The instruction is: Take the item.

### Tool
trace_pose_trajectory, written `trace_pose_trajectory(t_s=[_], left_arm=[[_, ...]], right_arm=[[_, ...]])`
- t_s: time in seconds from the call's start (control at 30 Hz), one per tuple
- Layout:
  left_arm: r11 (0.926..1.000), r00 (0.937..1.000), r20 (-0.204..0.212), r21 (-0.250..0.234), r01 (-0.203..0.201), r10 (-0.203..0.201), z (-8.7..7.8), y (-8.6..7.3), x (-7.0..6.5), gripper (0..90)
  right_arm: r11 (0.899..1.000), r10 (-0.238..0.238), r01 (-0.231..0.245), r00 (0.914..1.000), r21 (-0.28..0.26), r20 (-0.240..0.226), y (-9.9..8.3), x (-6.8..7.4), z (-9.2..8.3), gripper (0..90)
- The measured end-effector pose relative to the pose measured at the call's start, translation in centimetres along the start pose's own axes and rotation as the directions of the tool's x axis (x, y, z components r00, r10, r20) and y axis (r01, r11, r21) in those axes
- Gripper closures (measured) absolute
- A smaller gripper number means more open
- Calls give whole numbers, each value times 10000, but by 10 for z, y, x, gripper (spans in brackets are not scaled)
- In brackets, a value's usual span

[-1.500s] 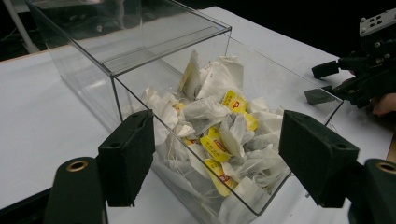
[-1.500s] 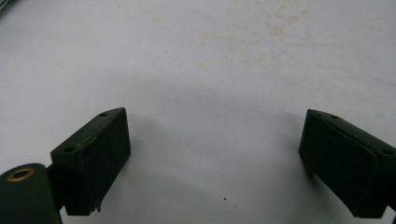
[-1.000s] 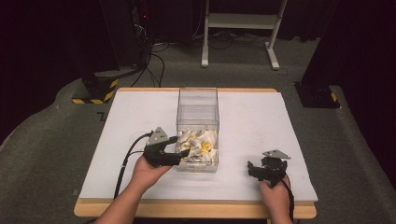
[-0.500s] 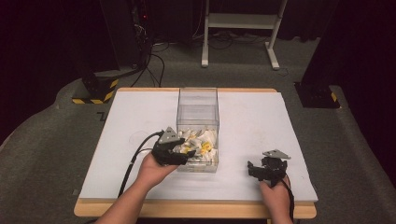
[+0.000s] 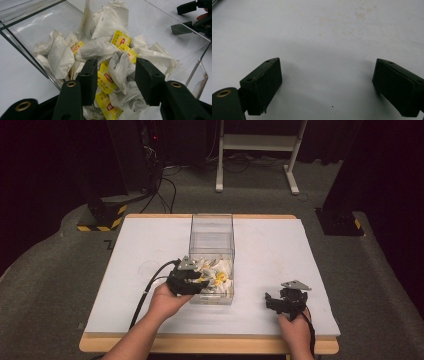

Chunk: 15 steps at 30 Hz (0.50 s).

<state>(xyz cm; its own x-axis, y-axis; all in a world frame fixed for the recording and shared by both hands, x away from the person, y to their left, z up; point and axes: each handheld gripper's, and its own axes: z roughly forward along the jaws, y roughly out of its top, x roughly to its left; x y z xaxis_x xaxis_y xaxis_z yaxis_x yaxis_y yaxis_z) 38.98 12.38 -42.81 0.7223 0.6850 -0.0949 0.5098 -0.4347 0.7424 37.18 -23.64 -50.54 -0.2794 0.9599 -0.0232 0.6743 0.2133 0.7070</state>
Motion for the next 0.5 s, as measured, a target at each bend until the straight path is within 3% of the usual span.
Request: trace_pose_trajectory(t_s=[0.2, 0.5], left_arm=[[9990, 10000, -19, 429, -85, 86, 4, 1, -2, 624], [9959, 9981, -229, 708, -561, 579, 5, -2, -6, 750]], right_arm=[[10000, -2, 2, 10000, 0, -3, 0, 0, 0, 89], [10000, -6, 6, 10000, -2, -3, 0, 0, 0, 89]])
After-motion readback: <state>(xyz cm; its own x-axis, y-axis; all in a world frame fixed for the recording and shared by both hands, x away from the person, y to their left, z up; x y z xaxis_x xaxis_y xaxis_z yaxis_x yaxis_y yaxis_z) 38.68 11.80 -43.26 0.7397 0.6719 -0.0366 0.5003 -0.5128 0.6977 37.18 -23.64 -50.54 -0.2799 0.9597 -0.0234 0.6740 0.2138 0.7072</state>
